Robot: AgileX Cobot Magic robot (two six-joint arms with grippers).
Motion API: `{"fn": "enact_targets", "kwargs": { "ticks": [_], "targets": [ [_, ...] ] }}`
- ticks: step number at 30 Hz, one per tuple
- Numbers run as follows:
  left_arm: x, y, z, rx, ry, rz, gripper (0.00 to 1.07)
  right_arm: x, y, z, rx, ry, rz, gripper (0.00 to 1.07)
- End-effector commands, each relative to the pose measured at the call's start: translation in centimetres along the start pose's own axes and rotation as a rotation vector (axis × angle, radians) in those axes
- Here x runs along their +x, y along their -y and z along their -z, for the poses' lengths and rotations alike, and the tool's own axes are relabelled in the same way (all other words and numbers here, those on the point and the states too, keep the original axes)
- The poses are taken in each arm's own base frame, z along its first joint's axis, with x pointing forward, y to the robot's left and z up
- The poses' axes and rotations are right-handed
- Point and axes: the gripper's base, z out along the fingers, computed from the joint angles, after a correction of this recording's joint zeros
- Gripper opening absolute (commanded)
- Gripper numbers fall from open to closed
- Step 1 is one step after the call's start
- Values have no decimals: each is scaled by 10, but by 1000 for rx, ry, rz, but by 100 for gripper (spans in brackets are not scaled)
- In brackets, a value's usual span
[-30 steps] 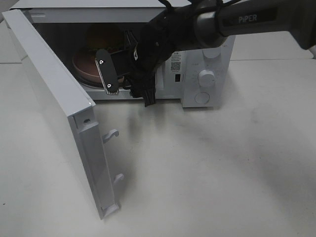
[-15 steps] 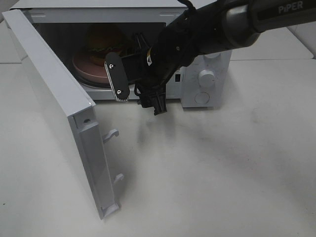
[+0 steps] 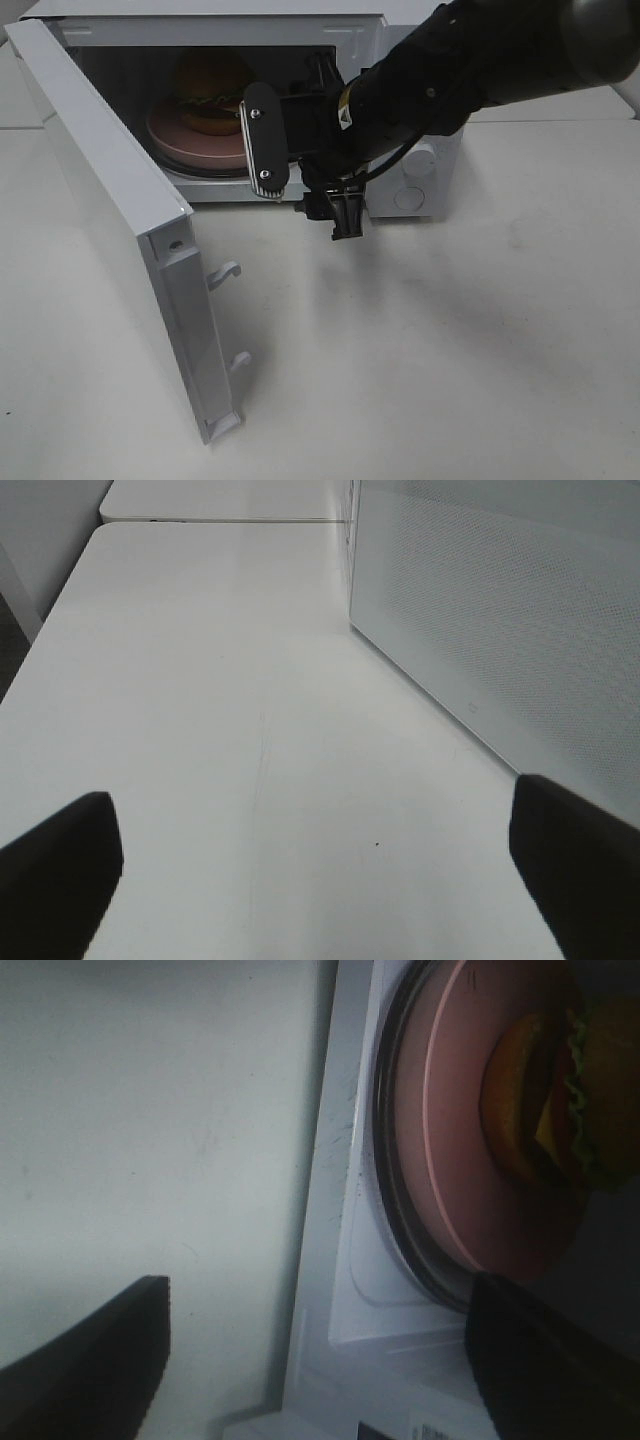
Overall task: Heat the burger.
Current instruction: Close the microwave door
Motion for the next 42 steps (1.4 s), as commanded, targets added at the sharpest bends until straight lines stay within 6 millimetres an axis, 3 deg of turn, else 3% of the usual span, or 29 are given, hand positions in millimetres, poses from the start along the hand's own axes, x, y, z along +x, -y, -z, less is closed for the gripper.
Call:
{"fn": "enact_targets", "kwargs": {
  "ticks": [1,10,11,21,26,32,34,42],
  "targets": [
    [1,0,2,3,25,-2,105,4,-1,12,14,4,-29,78],
    [1,0,2,3,25,-2,105,13,-16,57,18,-3,-88,77],
    [1,0,2,3,25,-2,105,16,-20,69,13,-12,-121,76],
    [1,0,2,3,25,-2,105,30,-40,120,1,-52,-310,76],
    [1,0,2,3,25,-2,105,39,-53,152,5,-80,-483,76],
    [1,0,2,3,25,-2,105,46,-62,176,-7,-127,-661,76],
    [1,0,2,3,25,-2,105,50,-68,196,-17,-156,-823,76],
    [1,0,2,3,25,-2,105,55,-86,229,-89,-218,-1103,76]
  ]
}}
